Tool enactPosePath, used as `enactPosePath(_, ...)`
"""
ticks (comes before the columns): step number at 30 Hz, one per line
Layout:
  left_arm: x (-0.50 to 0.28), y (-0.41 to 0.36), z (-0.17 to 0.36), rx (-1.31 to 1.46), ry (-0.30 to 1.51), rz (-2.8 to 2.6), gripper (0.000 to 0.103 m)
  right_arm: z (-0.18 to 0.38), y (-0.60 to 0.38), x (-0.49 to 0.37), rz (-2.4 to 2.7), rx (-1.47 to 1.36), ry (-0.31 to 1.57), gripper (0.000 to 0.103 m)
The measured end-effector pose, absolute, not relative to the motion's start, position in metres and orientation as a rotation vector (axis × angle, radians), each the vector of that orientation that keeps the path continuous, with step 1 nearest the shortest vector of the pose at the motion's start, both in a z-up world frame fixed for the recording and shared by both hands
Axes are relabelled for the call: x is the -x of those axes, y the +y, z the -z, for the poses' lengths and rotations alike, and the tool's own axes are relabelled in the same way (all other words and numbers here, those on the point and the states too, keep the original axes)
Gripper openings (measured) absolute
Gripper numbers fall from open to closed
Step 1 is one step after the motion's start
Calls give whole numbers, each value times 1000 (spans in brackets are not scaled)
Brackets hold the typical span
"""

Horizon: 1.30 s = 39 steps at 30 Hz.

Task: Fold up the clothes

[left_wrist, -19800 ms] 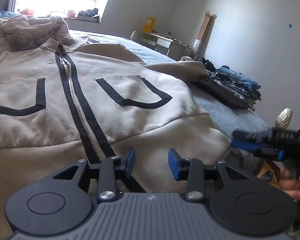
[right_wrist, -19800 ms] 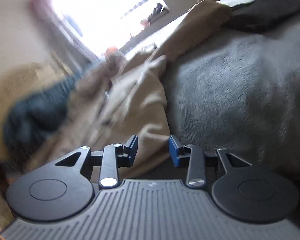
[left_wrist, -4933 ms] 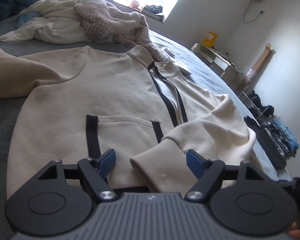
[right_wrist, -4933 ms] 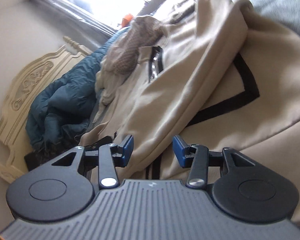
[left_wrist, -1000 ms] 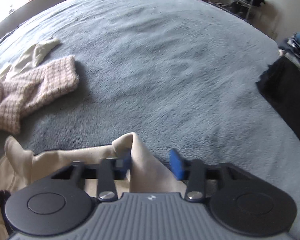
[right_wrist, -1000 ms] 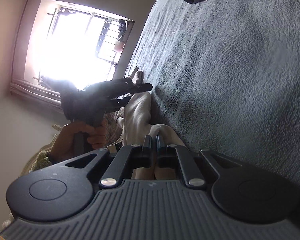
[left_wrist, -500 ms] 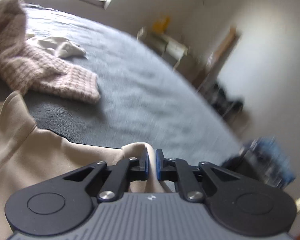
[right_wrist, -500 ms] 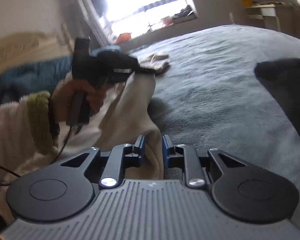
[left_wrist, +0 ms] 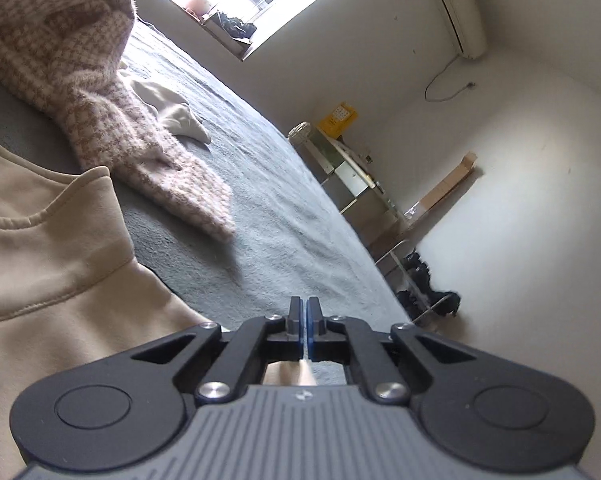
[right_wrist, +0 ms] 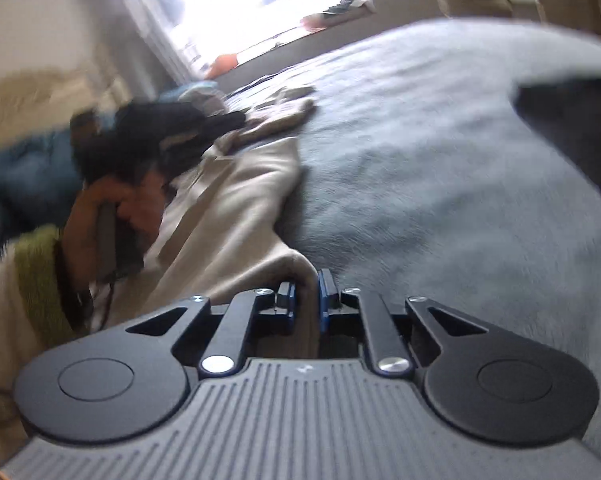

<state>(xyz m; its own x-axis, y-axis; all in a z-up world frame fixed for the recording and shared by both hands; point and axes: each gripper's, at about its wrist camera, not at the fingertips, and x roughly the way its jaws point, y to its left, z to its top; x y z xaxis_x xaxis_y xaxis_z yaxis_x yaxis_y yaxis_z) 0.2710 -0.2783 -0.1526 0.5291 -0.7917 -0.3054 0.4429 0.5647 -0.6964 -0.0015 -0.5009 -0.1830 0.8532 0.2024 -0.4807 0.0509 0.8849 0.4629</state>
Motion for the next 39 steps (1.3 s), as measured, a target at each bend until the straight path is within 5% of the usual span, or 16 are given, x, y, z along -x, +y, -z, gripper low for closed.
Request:
enactPosePath(3, -272, -278, 154, 573, 681, 775, 3, 193, -516, 7, -87, -612, 546, 5)
enactPosePath(8, -264, -281, 135, 459, 704, 760, 20, 194, -516, 13, -71, -651, 537, 5)
enactPosePath(14, -199, -320, 92, 105, 674, 992, 22, 193, -509, 13, -65, -610, 531, 6)
enactPosePath(19, -181, -347, 123, -95, 729, 948, 23, 189, -505, 17, -50, -556, 533, 6)
enactPosePath(22, -197, -339, 148, -47, 771, 901, 3, 185, -501, 21, -27, -502, 543, 6)
enactPosePath(36, -215, -326, 155, 110, 859, 893, 4, 137, -491, 36, -70, -404, 412, 13)
enactPosePath(39, -218, -319, 139, 166, 899, 867, 14, 141, -476, 12, -135, -371, 451, 13)
